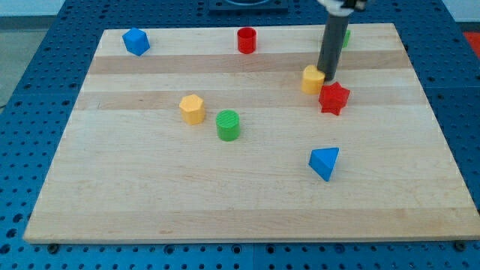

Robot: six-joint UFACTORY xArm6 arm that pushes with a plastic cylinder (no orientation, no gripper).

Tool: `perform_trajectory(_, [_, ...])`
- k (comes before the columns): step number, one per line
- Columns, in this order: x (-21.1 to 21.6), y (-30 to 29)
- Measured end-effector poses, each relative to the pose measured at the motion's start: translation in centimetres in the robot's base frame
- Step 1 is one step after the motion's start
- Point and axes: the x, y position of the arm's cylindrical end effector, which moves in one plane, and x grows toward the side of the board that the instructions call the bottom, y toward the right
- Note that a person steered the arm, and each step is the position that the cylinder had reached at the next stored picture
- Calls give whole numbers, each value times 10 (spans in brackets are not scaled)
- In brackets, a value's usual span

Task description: Move the yellow heart to center left

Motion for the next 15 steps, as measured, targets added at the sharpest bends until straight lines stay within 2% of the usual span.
perform_trajectory(1, [15, -6])
perform_trajectory(3, [17, -111])
perform_trajectory(8, [22, -147])
perform_trajectory(9, [15, -98])
perform_trajectory(10, [-12, -86])
perform_trajectory(11, [5, -169])
perform_trajectory(12, [5, -211])
perform_trajectory(13, [2, -183])
perform_trajectory(15, [-1, -269])
